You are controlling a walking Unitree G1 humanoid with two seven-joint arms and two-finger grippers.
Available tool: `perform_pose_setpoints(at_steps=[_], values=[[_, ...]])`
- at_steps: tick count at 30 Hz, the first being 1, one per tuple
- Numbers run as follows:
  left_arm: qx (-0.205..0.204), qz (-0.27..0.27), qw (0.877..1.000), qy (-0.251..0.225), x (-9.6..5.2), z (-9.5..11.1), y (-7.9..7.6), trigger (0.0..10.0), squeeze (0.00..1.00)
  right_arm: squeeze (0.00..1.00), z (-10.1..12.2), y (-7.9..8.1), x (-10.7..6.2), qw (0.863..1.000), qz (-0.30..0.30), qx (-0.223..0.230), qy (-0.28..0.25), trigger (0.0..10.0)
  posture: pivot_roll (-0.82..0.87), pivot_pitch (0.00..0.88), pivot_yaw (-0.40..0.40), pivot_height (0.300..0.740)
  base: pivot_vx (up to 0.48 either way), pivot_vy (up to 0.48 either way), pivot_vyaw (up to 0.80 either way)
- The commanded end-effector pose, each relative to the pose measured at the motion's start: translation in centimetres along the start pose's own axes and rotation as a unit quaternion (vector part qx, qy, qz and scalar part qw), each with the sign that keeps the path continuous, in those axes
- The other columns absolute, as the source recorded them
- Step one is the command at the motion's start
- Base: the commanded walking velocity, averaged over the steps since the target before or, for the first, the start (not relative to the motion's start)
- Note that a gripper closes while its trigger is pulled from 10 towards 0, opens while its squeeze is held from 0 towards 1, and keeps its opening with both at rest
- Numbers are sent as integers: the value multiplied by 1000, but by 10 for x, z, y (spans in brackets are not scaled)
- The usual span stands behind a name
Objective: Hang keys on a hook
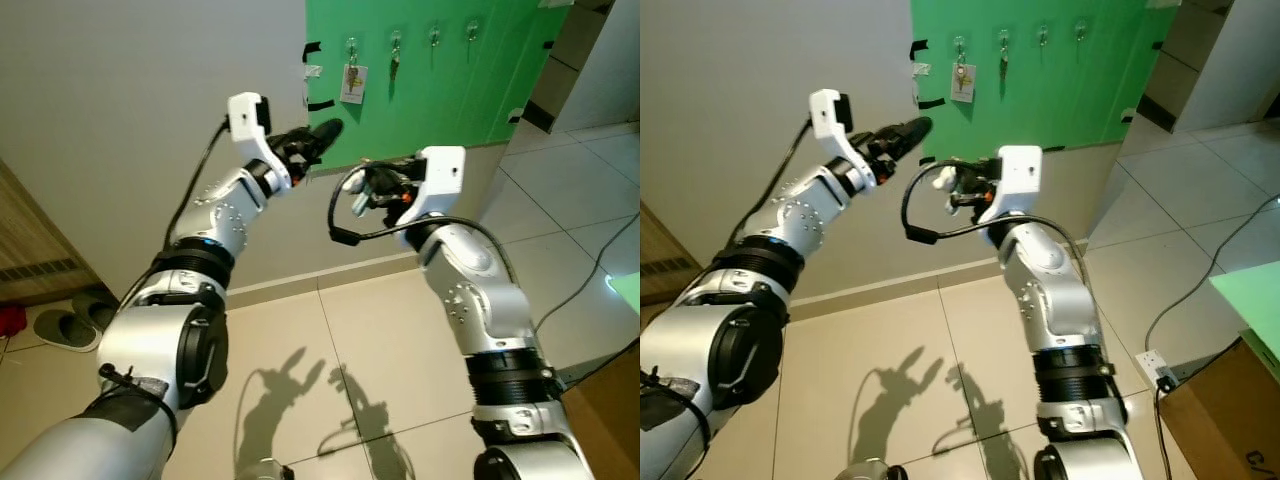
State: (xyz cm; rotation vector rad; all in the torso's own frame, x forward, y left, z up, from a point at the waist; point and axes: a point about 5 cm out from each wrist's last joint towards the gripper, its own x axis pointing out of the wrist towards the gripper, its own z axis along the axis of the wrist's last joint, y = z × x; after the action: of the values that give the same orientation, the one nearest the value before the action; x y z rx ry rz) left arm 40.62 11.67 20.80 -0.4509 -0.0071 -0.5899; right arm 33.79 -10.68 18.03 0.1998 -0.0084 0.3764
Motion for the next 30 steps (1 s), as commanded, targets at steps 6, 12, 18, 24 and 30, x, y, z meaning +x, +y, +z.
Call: perform_pose_setpoints(at_steps=[6, 12, 18, 24, 30], values=[[99, 115, 988, -2, -36, -4, 38, 10000, 0, 0, -29, -26, -35, 993, -90, 83, -1, 0, -39, 0, 46, 740, 0, 0, 0], [148, 188, 971, -7, -67, -30, 48, 10000, 0, 0, -48, -49, -63, 982, -171, 82, -13, 0, -29, 0, 39, 740, 0, 0, 0], [283, 211, 936, -12, -115, -76, 33, 10000, 0, 0, -61, -52, -91, 963, -215, -159, -33, 0, -24, 0, 35, 740, 0, 0, 0], [262, 237, 935, 0, -134, -94, 26, 10000, 0, 0, -79, -49, -106, 943, -181, -280, -9, 0, -21, 0, 23, 740, 0, 0, 0], [274, 259, 926, 29, -159, -106, 32, 10000, 0, 0, -94, -57, -128, 947, -205, -246, 5, 0, -32, 0, -4, 740, 0, 0, 0]])
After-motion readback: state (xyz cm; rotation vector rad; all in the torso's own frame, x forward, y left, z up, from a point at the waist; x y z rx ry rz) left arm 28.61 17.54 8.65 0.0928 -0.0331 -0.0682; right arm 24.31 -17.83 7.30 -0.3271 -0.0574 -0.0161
